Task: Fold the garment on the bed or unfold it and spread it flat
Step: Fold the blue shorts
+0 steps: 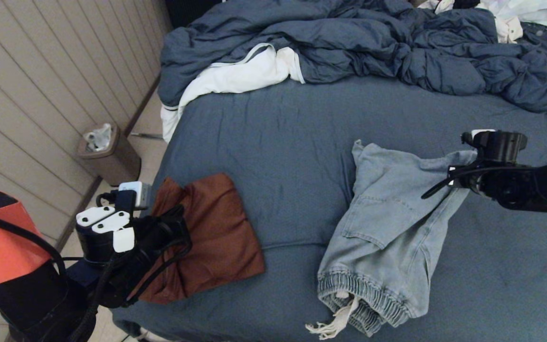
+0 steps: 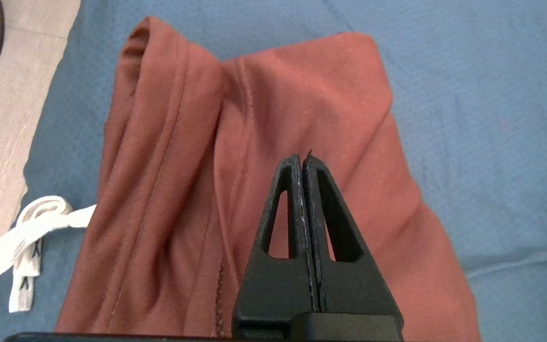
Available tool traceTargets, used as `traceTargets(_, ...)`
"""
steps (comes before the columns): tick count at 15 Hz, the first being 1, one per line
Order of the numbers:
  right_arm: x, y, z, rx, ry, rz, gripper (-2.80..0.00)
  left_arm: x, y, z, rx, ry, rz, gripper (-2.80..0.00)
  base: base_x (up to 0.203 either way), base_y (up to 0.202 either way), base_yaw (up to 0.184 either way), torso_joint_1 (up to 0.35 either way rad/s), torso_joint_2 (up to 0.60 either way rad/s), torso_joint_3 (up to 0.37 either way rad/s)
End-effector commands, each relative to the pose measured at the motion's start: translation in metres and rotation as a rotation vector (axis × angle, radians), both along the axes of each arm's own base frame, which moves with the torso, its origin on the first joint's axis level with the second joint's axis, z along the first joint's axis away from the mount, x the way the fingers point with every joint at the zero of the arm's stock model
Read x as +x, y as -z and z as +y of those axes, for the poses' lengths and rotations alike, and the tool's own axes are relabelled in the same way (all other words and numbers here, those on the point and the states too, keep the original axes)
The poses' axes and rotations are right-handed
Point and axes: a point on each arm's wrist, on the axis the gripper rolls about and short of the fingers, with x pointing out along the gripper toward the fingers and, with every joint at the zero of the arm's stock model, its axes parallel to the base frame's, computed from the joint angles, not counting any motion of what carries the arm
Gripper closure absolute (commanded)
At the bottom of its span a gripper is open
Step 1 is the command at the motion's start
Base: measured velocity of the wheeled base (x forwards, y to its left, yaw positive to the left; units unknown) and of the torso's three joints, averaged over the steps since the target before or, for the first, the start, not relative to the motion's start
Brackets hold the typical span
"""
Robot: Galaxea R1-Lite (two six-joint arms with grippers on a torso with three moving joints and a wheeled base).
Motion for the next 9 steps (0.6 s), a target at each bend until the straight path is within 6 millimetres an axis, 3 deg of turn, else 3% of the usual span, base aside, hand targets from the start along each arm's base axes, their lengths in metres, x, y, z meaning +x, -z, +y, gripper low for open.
traceTargets(1, 0.003, 0.023, -0.014, 0.014, 0.026, 0.052, 0.0, 0.001, 0.002, -0.001, -0.001, 0.0, 0.002, 0.0, 0.0, 0.0, 0.0, 0.0, 0.0, 0.0)
traceTargets(6, 0.007, 0.034, -0.011, 0.035, 0.026, 0.063, 0.0, 0.001, 0.003, -0.001, 0.0, 0.001, 0.004, 0.0, 0.0, 0.0, 0.0, 0.0, 0.0, 0.0)
traceTargets(7, 0.007, 0.033, -0.011, 0.034, 0.026, 0.049, -2.8, 0.001, 0.003, -0.001, -0.001, 0.001, 0.002, 0.0, 0.0, 0.0, 0.0, 0.0, 0.0, 0.0)
traceTargets(9, 0.003, 0.023, -0.008, 0.024, 0.013, 0.018, -2.8, 0.001, 0.003, -0.001, -0.001, 0.0, 0.002, 0.0, 0.0, 0.0, 0.0, 0.0, 0.0, 0.0)
